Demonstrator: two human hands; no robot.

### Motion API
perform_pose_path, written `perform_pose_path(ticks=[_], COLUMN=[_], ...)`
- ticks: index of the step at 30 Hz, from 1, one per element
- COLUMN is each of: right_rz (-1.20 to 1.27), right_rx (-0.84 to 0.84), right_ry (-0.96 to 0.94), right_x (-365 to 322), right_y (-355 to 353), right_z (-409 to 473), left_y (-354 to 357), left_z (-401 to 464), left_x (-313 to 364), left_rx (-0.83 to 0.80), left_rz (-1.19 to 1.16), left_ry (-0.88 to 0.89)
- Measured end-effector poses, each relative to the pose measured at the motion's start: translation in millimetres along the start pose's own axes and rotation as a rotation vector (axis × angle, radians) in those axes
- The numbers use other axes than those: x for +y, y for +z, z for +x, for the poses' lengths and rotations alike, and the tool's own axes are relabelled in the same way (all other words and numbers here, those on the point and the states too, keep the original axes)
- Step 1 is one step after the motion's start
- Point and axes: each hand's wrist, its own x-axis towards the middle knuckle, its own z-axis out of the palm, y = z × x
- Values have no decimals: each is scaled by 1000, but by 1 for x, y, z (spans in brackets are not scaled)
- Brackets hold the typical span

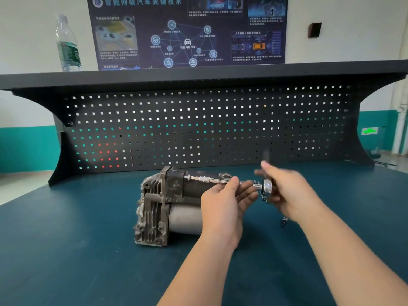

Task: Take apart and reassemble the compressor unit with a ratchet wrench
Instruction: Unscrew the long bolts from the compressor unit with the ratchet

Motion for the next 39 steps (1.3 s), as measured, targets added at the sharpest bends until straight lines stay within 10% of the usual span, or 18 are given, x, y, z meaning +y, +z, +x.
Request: perform_pose_path(ticks=[3,11,20,28,35,39], right_rz=[69,-60,320,16,294,278], right_rx=[-17,-81,-27,13,-67,-47], right_ry=[267,-555,303,-500,366,169], right_x=[6,-17,5,-17,6,3], right_y=[2,-1,5,7,1,5], right_z=[-1,-4,-3,-13,-4,0], left_y=[0,-1,0,-1,1,0], left_z=[0,-1,-2,-3,-2,-2], left_x=[0,1,2,2,2,1], left_rx=[-2,-10,-11,-18,-3,-9], left_rz=[-8,-1,-8,1,0,-12], left_ry=[-1,-8,-27,-27,-33,-27])
